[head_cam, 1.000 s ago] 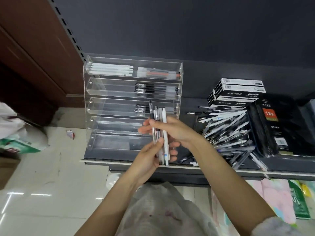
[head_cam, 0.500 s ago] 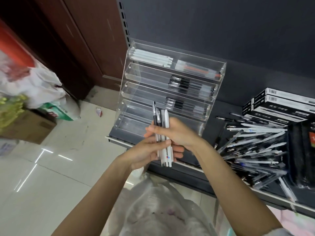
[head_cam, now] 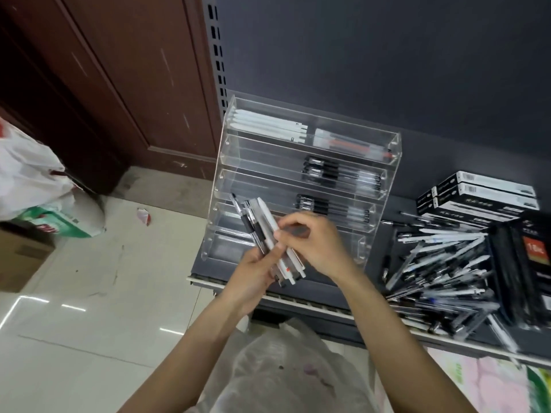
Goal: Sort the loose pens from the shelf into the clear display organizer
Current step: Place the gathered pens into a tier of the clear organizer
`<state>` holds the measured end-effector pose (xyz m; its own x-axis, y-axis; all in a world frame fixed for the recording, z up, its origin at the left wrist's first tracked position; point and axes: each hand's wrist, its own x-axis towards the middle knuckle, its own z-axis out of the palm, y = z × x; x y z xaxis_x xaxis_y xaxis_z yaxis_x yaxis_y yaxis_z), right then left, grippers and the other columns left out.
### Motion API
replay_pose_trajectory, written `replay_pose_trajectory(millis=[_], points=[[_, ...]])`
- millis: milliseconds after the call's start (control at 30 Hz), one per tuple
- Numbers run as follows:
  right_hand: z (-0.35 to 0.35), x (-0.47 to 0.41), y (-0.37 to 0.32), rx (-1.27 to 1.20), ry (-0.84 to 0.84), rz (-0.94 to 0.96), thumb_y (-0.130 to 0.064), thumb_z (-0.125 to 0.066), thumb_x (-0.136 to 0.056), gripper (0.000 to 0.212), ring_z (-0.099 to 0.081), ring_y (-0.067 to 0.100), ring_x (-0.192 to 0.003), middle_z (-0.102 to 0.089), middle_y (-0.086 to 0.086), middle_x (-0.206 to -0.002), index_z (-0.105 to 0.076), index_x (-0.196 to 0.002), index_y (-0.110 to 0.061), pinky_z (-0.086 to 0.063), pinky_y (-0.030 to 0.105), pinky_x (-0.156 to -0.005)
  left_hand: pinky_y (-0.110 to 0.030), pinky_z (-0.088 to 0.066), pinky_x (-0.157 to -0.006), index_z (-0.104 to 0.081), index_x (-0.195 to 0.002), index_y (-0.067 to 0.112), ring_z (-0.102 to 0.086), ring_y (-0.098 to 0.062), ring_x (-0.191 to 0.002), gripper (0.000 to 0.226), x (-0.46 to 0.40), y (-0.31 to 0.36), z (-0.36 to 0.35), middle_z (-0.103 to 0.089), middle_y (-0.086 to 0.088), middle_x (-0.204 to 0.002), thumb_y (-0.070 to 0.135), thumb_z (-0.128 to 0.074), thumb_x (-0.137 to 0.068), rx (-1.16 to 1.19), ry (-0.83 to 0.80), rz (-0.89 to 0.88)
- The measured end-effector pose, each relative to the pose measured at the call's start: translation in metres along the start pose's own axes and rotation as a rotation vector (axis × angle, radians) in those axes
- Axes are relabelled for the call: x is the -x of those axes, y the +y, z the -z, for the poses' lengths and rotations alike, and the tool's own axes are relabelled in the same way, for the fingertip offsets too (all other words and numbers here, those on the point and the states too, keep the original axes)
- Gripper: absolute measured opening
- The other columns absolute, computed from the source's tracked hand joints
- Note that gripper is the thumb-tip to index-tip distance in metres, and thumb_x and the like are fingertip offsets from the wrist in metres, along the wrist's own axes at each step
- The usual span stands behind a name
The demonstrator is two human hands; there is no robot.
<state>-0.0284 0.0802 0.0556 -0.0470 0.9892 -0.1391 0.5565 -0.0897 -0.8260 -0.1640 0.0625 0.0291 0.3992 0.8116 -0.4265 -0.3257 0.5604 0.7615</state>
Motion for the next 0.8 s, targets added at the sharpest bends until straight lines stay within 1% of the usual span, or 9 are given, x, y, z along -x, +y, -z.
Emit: replay_pose_trajectory(millis=[67, 167, 267, 333, 467, 567, 667, 767, 800], points=[[-0.004, -0.007, -0.011, -0.089, 0.012, -0.034, -0.024, -0.065, -0.088, 0.003, -0.065, 0.005, -0.086, -0.067, -0.012, -0.095, -0.062, -0.089, -0.024, -0.050, 0.025, -0.079, -0.025, -0.055, -0.064, -0.061, -0.112, 0.002, -0.068, -0.019, -0.073, 0.026, -0.003, 0.003, 0.008, -0.072, -0.006, -0.083, 0.016, -0.045, -0.097, -0.001, 0.021, -0.023], [0.004, -0.025, -0.032, -0.309, 0.131, -0.038, -0.019, -0.059, -0.092, 0.004, -0.070, 0.011, -0.077, -0.071, -0.002, -0.088, -0.056, -0.091, -0.022, -0.057, 0.028, -0.070, -0.033, -0.055, -0.087, -0.057, -0.124, 0.007, -0.067, -0.023, -0.102, 0.032, -0.011, 0.018, 0.021, -0.069, -0.009, -0.114, 0.018, -0.040, -0.099, 0.114, 0.035, -0.088], [0.022, -0.052, -0.045, -0.084, 0.269, 0.105, -0.020, -0.063, -0.089, 0.007, -0.063, 0.001, -0.063, -0.068, -0.011, -0.078, -0.066, -0.093, -0.026, -0.053, 0.017, -0.064, -0.035, -0.053, -0.092, -0.056, -0.122, 0.009, -0.065, -0.022, -0.107, 0.032, -0.020, 0.040, 0.035, -0.069, -0.006, -0.113, 0.019, -0.038, -0.098, 0.293, 0.065, -0.115], [0.028, -0.077, -0.048, 0.195, 0.306, 0.218, -0.020, -0.062, -0.091, 0.014, -0.062, -0.001, -0.072, -0.070, -0.009, -0.087, -0.072, -0.100, -0.020, -0.048, 0.012, -0.071, -0.035, -0.050, -0.095, -0.056, -0.123, 0.010, -0.066, -0.020, -0.105, 0.032, -0.025, 0.052, 0.046, -0.070, -0.005, -0.111, 0.019, -0.036, -0.099, 0.381, 0.053, -0.103], [0.022, -0.125, -0.048, 0.573, 0.153, 0.220, -0.011, -0.050, -0.094, 0.026, -0.054, 0.010, -0.081, -0.065, 0.003, -0.101, -0.071, -0.108, -0.019, -0.044, 0.027, -0.078, -0.034, -0.048, -0.098, -0.052, -0.128, 0.011, -0.063, -0.019, -0.111, 0.038, -0.030, 0.068, 0.059, -0.067, -0.005, -0.119, 0.021, -0.040, -0.094, 0.436, 0.015, -0.091], [0.018, -0.138, -0.048, 0.592, 0.112, 0.220, -0.012, -0.051, -0.092, 0.025, -0.059, 0.011, -0.082, -0.067, 0.000, -0.099, -0.072, -0.102, -0.020, -0.049, 0.034, -0.083, -0.033, -0.049, -0.097, -0.054, -0.125, 0.012, -0.062, -0.020, -0.113, 0.039, -0.033, 0.071, 0.064, -0.066, -0.005, -0.121, 0.022, -0.043, -0.089, 0.448, -0.005, -0.087], [0.014, -0.140, -0.044, 0.565, 0.078, 0.260, -0.008, -0.053, -0.091, 0.024, -0.060, 0.008, -0.082, -0.069, -0.004, -0.098, -0.072, -0.099, -0.020, -0.051, 0.027, -0.080, -0.033, -0.050, -0.096, -0.056, -0.123, 0.012, -0.063, -0.020, -0.111, 0.034, -0.037, 0.070, 0.065, -0.067, -0.005, -0.119, 0.019, -0.040, -0.094, 0.467, -0.003, -0.078], [0.009, -0.140, -0.037, 0.499, -0.003, 0.229, -0.003, -0.053, -0.091, 0.026, -0.059, 0.006, -0.085, -0.068, -0.005, -0.098, -0.072, -0.099, -0.019, -0.045, 0.013, -0.078, -0.035, -0.050, -0.096, -0.054, -0.125, 0.009, -0.064, -0.021, -0.110, 0.033, -0.041, 0.068, 0.065, -0.067, -0.007, -0.119, 0.016, -0.035, -0.099, 0.463, 0.002, -0.068], [0.008, -0.140, -0.035, 0.476, -0.026, 0.213, -0.002, -0.052, -0.091, 0.027, -0.059, 0.005, -0.086, -0.069, -0.005, -0.098, -0.073, -0.099, -0.018, -0.045, 0.013, -0.078, -0.035, -0.050, -0.096, -0.054, -0.126, 0.009, -0.064, -0.021, -0.110, 0.034, -0.042, 0.068, 0.065, -0.067, -0.008, -0.119, 0.016, -0.035, -0.099, 0.461, 0.004, -0.065]])
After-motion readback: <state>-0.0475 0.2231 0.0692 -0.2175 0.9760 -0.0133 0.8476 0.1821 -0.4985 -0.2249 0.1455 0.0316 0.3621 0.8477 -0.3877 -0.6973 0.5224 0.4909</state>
